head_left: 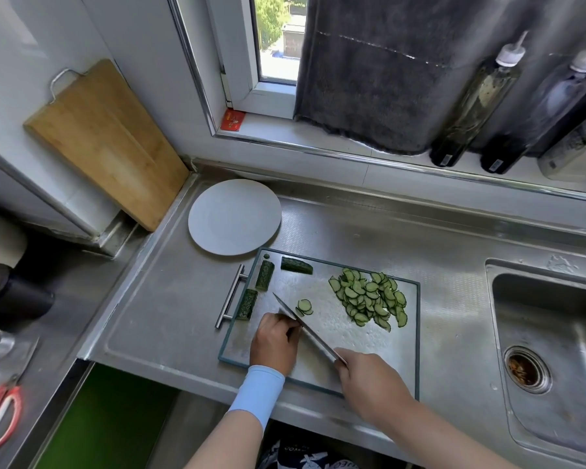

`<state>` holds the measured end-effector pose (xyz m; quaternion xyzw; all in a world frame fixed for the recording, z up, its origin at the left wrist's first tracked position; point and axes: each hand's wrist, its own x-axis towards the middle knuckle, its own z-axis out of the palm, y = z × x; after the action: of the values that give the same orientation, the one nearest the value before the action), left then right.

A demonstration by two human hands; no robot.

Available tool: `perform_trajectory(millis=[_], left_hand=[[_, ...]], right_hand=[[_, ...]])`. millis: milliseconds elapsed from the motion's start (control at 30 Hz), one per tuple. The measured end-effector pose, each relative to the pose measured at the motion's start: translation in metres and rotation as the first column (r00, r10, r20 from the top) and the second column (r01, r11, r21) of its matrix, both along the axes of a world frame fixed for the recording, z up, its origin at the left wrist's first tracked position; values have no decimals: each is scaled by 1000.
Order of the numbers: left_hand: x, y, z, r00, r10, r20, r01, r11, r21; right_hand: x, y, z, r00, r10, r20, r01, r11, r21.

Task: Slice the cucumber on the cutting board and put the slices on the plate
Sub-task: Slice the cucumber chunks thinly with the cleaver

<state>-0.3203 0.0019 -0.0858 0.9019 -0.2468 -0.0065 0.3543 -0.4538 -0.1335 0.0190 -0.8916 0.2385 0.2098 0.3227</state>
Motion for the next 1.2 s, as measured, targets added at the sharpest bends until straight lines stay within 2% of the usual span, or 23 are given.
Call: perform_trajectory(millis=[600,900,1200], left_hand=[[-4,1,-3,999,-14,35,14,1000,-20],[-1,-1,0,1000,22,-1,-22,1000,-17],[1,0,-2,1000,8,-15,-8,1000,-10]], right_hand=[[35,6,-2,998,-27,-64,31,998,57],[18,3,2,1000,-9,-10,9,999,30],[4,1,0,999,-31,-24,32,999,32]])
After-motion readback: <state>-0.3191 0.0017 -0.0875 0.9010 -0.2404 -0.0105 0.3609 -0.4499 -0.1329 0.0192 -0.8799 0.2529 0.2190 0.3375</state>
